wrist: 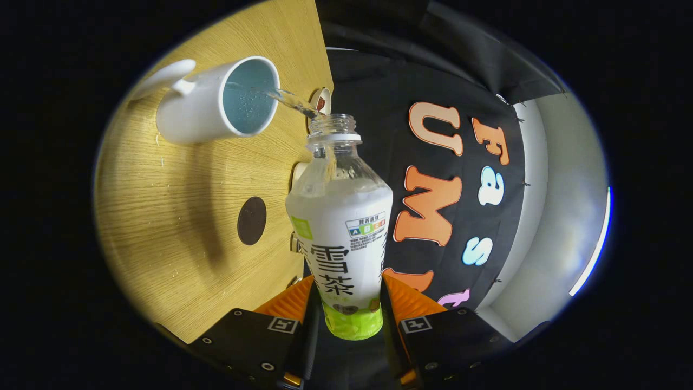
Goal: Take the bottle from table, then pour the juice into the cup, finally place the bottle on the coaster
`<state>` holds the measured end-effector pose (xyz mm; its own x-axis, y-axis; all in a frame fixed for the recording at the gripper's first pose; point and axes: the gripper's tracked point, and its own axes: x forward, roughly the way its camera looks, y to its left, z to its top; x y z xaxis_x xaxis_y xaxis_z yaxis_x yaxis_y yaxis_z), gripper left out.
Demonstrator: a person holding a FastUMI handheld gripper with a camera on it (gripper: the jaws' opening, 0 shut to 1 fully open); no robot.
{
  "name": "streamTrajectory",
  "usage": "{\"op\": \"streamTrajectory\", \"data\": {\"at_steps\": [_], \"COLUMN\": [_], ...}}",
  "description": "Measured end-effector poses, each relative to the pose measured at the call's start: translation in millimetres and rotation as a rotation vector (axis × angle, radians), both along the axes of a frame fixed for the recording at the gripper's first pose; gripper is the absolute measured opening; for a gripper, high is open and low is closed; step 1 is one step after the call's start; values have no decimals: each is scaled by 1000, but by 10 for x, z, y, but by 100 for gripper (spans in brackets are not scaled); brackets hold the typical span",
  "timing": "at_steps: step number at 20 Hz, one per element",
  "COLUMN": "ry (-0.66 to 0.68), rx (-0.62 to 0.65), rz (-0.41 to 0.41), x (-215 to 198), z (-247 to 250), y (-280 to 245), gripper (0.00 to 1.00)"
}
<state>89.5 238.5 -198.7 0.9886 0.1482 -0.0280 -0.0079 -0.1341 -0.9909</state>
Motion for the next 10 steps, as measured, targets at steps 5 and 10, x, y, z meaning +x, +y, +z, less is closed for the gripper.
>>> {"op": "streamTrajectory", "data": {"at_steps": [5,10], "ry": [0,-2], "rx": [-22,-48], "rz": [10,22], "x": [-33,-20], "z": [28,25], "y": [3,29], "gripper": [54,54]}}
